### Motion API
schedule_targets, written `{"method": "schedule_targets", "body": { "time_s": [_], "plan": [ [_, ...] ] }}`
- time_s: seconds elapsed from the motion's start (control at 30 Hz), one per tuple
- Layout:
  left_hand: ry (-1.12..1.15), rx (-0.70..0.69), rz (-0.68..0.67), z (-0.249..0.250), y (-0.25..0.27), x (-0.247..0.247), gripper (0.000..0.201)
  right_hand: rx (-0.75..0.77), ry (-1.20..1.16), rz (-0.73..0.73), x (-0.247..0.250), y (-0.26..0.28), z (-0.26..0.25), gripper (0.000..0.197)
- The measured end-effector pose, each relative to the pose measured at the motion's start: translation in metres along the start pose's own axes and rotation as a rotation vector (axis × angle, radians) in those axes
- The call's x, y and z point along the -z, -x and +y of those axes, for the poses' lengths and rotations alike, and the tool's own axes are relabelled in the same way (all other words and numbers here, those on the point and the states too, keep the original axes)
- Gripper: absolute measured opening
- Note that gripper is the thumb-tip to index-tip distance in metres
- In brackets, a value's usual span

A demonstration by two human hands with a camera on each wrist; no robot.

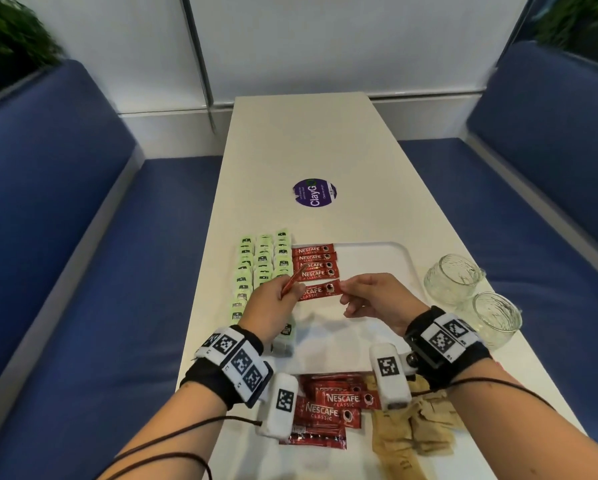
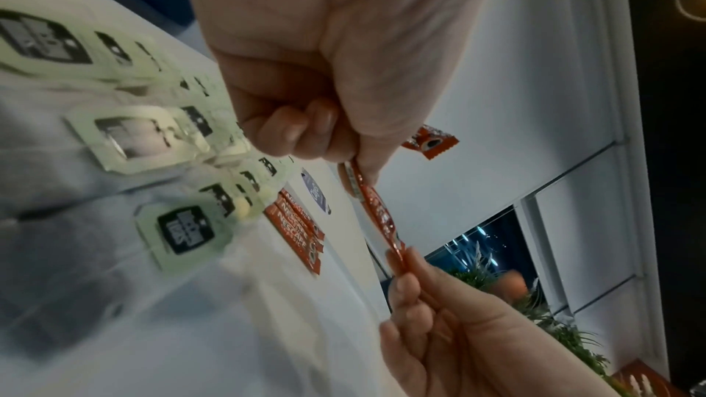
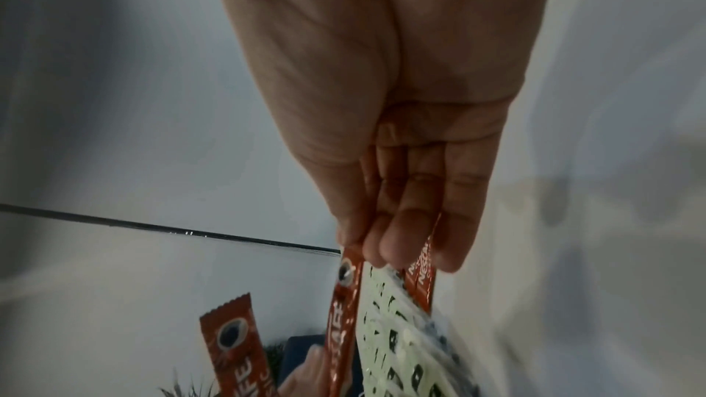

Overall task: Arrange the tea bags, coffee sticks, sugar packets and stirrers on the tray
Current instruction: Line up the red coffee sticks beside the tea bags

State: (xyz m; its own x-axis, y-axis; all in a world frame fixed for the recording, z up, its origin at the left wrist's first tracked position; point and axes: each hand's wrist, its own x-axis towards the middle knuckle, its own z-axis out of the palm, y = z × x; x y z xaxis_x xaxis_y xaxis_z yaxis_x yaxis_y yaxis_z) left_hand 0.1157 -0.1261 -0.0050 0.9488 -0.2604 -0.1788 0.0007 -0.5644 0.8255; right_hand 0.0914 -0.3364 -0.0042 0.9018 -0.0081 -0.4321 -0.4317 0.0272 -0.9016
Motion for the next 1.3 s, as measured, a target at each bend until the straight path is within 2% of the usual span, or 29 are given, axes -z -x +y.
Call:
{"method": "schedule_targets", "body": {
  "time_s": [0.1,0.23,0.33,0.43,0.53,0.67,0.93,1.07,1.3],
  "plan": [
    [0.001,0.013,-0.046,-0.003,-0.003,0.002,0.026,0.031,0.124,0.008,0.007,-0.003,-0.002,0.019],
    [-0.007,0.003,-0.062,0.000,-0.006,-0.003,0.023,0.049,0.141,-0.008,0.008,-0.009,0.000,0.018],
    [0.038,0.045,0.014,0.001,-0.008,-0.003,0.020,0.084,0.186,0.113,0.009,-0.020,0.008,0.016],
    [0.068,0.150,0.109,-0.001,-0.015,0.004,0.039,0.015,0.336,0.250,0.015,-0.036,0.022,0.013],
    [0.163,0.191,0.158,-0.003,-0.022,0.011,0.035,-0.058,0.451,0.281,0.013,-0.050,0.027,0.017],
    [0.170,0.150,0.188,-0.002,-0.021,0.018,0.020,-0.039,0.517,0.317,0.003,-0.068,0.021,0.016],
    [0.203,0.175,0.237,-0.017,-0.027,0.022,0.025,-0.025,0.512,0.346,-0.002,-0.086,0.013,0.017],
    [0.210,0.183,0.224,-0.021,-0.028,0.020,0.024,-0.025,0.523,0.338,-0.002,-0.090,0.012,0.020],
    [0.344,0.195,0.038,-0.020,-0.020,0.017,0.024,-0.012,0.436,0.336,0.002,-0.084,0.014,0.025]
  ]
}}
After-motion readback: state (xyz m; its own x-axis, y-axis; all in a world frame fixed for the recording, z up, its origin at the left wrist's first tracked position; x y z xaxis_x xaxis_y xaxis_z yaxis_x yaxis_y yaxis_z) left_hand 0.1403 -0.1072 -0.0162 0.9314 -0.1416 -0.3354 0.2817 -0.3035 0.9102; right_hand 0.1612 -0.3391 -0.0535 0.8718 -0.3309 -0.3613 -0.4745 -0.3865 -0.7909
